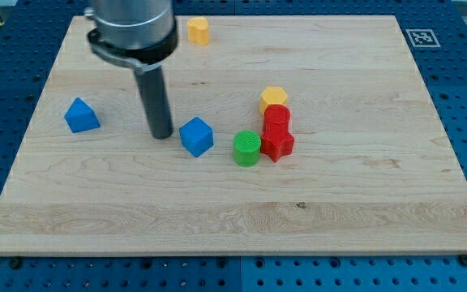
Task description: Push the blue triangle a bit up
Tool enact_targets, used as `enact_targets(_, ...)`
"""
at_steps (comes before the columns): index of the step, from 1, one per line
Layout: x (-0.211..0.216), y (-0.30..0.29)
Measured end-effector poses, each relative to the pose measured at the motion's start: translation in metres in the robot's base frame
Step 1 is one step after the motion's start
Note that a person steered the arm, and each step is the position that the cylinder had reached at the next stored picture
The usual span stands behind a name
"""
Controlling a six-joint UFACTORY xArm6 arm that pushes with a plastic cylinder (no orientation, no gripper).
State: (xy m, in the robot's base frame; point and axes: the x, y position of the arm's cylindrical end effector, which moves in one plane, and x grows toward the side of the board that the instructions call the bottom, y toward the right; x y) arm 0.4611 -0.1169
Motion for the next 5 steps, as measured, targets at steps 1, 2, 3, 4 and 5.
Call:
enact_targets(1, 0.010, 0.019)
enact_targets(2, 0.012, 0.045)
enact_targets(3, 0.012, 0.045)
enact_targets(4, 0.012, 0.059)
enact_targets(5, 0.012, 0.059)
